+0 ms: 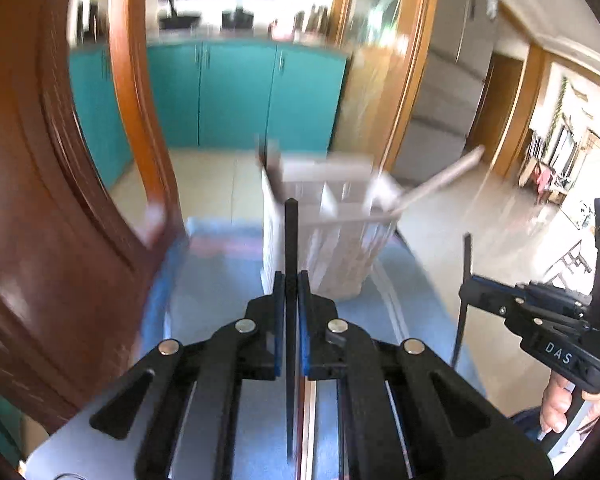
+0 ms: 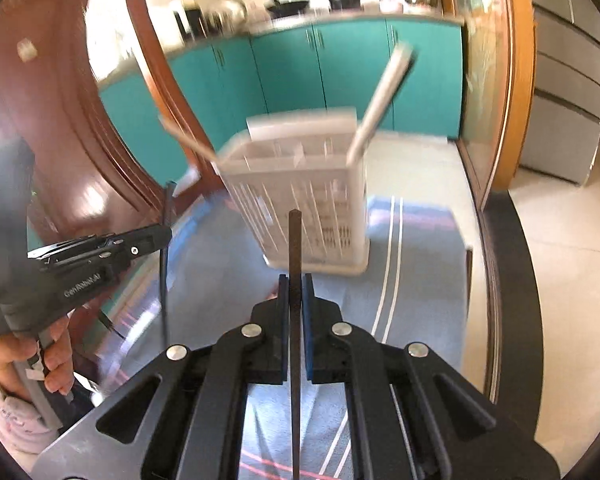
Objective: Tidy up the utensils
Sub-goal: 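Lift both held chopsticks over the white utensil holder and drop them in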
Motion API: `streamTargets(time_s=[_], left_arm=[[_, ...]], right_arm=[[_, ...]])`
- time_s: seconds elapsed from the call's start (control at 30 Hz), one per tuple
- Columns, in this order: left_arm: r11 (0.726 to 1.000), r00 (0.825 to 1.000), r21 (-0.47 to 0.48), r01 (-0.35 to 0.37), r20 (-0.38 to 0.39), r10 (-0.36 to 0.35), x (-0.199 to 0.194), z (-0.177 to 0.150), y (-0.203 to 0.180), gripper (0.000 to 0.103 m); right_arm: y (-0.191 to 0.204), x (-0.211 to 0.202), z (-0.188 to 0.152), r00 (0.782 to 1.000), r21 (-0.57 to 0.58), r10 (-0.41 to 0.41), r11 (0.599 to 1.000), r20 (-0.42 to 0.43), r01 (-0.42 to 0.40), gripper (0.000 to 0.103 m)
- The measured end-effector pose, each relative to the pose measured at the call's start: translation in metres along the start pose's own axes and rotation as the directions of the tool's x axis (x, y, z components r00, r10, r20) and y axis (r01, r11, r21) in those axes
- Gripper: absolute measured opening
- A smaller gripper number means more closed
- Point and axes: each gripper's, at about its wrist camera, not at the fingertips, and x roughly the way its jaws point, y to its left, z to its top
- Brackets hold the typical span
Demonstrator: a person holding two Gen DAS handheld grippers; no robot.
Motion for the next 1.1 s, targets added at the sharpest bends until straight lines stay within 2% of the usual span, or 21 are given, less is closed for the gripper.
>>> streamTargets(time_s=[0.1, 0.2, 0.3, 0.47, 0.53, 0.63, 0.67, 0.77, 0.83, 0.9, 1.0, 1.03, 1.07, 1.1], left_arm=[[0.999, 0.994, 0.002, 0.037, 0.1, -0.037, -0.035, 0.026, -0.004, 0.007], [0.998, 0.975, 0.011, 0.062, 0.213, -0.063, -0.062, 0.051, -0.011, 0.007], [0.997, 0.947, -0.019, 0.08, 0.314, -0.071, -0.077, 0.082, -0.009, 0.007], [0.987, 0.918, -0.133, 0.091, 0.396, -0.031, -0.068, 0.107, 0.011, 0.007], [0.981, 0.914, -0.178, 0.073, 0.405, 0.006, -0.062, 0.106, 0.023, 0.007], [0.983, 0.926, -0.185, 0.02, 0.373, 0.052, -0.029, 0.105, 0.026, 0.007], [0.983, 0.93, -0.181, 0.002, 0.363, 0.065, -0.022, 0.105, 0.026, 0.007], [0.988, 0.954, -0.15, -0.035, 0.289, 0.078, 0.008, 0.097, 0.021, 0.007], [0.991, 0.967, -0.125, -0.04, 0.247, 0.071, 0.021, 0.089, 0.013, 0.007], [0.993, 0.971, -0.103, -0.052, 0.225, 0.074, 0.028, 0.084, 0.007, 0.007], [0.995, 0.977, -0.09, -0.047, 0.205, 0.064, 0.036, 0.08, 0.003, 0.007], [0.994, 0.977, -0.099, -0.039, 0.205, 0.059, 0.036, 0.078, 0.003, 0.011], [0.994, 0.977, -0.11, -0.023, 0.208, 0.046, 0.034, 0.075, 0.005, 0.024], [0.993, 0.976, -0.12, -0.011, 0.214, 0.037, 0.032, 0.073, 0.006, 0.031]], right_arm=[[0.0, -0.028, 0.019, 0.997, 0.021, 0.022, 1.0, 0.08, -0.024, 0.007], [0.004, -0.049, 0.042, 0.985, 0.026, 0.036, 0.999, 0.167, -0.041, 0.007], [0.003, -0.061, 0.068, 0.973, 0.039, 0.02, 0.999, 0.232, -0.03, 0.007], [0.0, -0.074, 0.105, 0.95, 0.064, 0.008, 0.997, 0.312, -0.03, 0.007], [-0.003, -0.078, 0.115, 0.93, 0.087, 0.005, 0.995, 0.368, -0.04, 0.007], [-0.008, -0.09, 0.116, 0.865, 0.12, -0.013, 0.991, 0.502, -0.054, 0.007], [-0.008, -0.088, 0.114, 0.85, 0.126, -0.036, 0.991, 0.525, -0.036, 0.007], [-0.009, -0.073, 0.108, 0.845, 0.139, -0.098, 0.99, 0.527, 0.028, 0.007], [-0.011, -0.057, 0.106, 0.856, 0.131, -0.104, 0.99, 0.507, 0.043, 0.007], [-0.013, -0.047, 0.102, 0.865, 0.136, -0.108, 0.99, 0.489, 0.047, 0.007], [-0.016, -0.038, 0.097, 0.868, 0.141, -0.113, 0.989, 0.484, 0.05, 0.007], [-0.017, -0.034, 0.095, 0.87, 0.138, -0.111, 0.989, 0.48, 0.05, 0.007], [-0.017, -0.031, 0.094, 0.875, 0.133, -0.106, 0.99, 0.473, 0.048, 0.007], [-0.016, -0.027, 0.092, 0.879, 0.126, -0.101, 0.991, 0.466, 0.047, 0.007]])
